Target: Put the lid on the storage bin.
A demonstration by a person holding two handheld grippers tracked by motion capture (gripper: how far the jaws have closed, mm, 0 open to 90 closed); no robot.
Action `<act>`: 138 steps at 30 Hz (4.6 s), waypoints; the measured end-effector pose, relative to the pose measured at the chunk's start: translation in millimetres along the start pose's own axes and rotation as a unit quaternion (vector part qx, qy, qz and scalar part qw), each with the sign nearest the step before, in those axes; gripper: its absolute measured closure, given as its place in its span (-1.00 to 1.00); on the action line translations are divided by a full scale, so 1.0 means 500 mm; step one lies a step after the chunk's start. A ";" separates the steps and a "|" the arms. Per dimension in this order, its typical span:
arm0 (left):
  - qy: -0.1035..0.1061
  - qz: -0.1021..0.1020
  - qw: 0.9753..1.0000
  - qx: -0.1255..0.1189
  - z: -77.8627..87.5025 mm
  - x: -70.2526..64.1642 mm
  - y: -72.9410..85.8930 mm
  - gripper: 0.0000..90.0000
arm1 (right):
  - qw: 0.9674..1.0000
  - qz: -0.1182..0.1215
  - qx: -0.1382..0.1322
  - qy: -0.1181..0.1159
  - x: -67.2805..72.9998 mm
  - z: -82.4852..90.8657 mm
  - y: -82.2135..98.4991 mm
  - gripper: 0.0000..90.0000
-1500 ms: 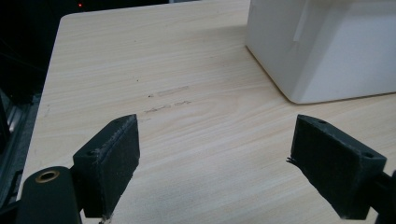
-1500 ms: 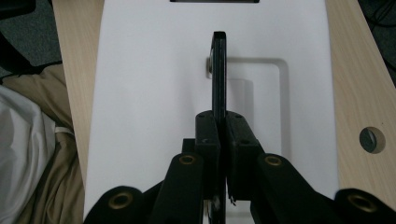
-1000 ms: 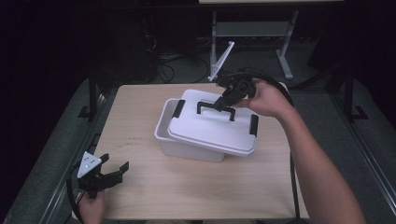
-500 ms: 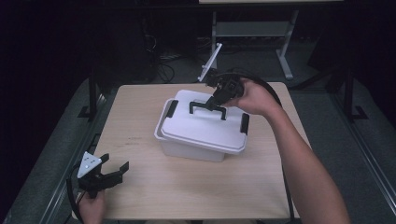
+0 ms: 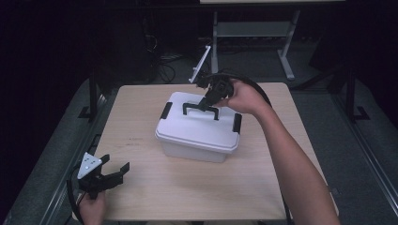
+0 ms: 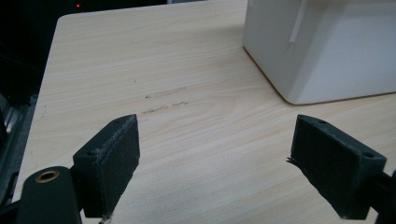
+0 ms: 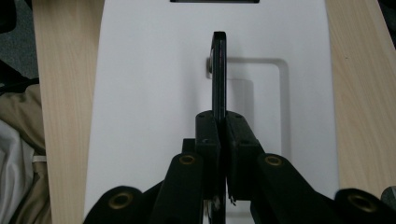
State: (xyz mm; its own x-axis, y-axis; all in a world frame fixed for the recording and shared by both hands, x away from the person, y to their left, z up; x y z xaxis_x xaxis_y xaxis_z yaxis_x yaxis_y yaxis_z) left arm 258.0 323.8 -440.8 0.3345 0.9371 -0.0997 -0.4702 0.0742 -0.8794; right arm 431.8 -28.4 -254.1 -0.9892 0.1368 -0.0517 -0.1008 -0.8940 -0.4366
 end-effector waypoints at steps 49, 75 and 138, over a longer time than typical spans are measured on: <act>-0.001 0.002 1.000 -0.002 0.000 0.002 0.000 -0.67 | 1.000 0.018 0.009 -0.012 -0.039 -0.064 -0.018 0.88; -0.001 0.003 1.000 -0.003 0.000 0.005 0.000 -0.67 | 1.000 -0.005 -0.010 -0.028 -0.040 -0.064 0.004 0.59; 0.000 -0.004 1.000 0.001 -0.003 -0.005 -0.001 -0.67 | 0.996 -0.067 -0.045 0.021 -0.004 0.069 0.161 0.32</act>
State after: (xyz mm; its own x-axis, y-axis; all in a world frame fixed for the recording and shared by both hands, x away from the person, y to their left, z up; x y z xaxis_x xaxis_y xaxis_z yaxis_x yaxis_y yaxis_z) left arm 258.6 320.8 -441.1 0.3389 0.9362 -0.0933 -0.4687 0.0821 -0.8795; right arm 421.8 -115.3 -258.2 -0.9619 0.2725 -0.0242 -0.2205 -0.8247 -0.5208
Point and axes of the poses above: each handheld gripper's, and its own axes: z roughly backward along the jaws, y roughly out of its underside, x roughly to its left, the point moved 2 cm from there along -z, roughly forward along the jaws, and after that the axes turned 6 degrees about z, right-handed, at the moved point
